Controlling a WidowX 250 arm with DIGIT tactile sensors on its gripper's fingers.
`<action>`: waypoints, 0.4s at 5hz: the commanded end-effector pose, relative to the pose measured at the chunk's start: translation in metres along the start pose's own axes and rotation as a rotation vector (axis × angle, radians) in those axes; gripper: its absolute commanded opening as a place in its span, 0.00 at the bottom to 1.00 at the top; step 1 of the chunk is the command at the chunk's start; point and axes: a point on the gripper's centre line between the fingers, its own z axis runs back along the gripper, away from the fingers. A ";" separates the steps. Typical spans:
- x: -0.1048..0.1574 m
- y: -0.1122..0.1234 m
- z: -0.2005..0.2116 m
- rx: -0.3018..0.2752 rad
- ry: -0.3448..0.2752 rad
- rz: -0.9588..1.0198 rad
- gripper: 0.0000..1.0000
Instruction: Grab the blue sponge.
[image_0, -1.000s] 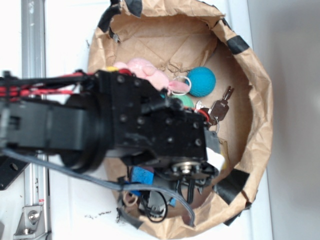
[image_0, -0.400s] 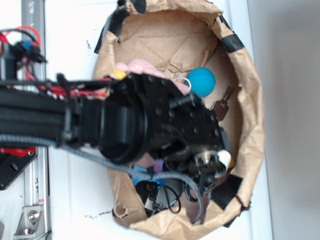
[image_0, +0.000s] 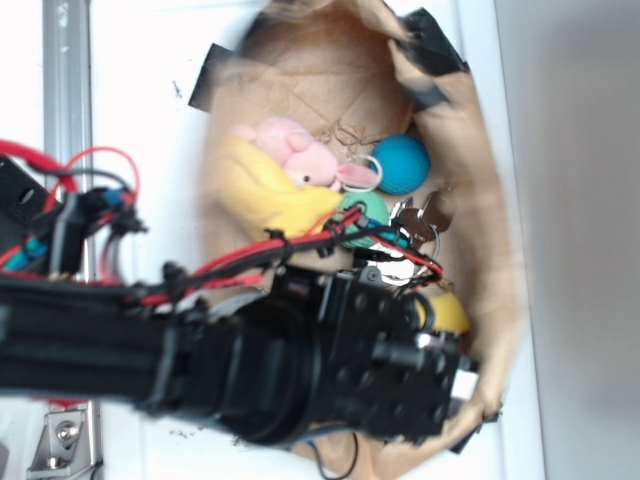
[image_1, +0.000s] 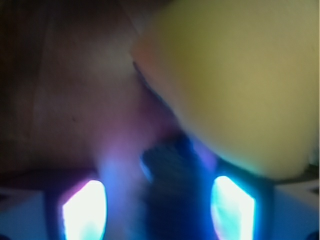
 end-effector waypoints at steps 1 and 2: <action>-0.008 0.031 0.029 -0.088 -0.088 0.026 0.00; -0.028 0.053 0.072 -0.072 -0.170 0.085 0.00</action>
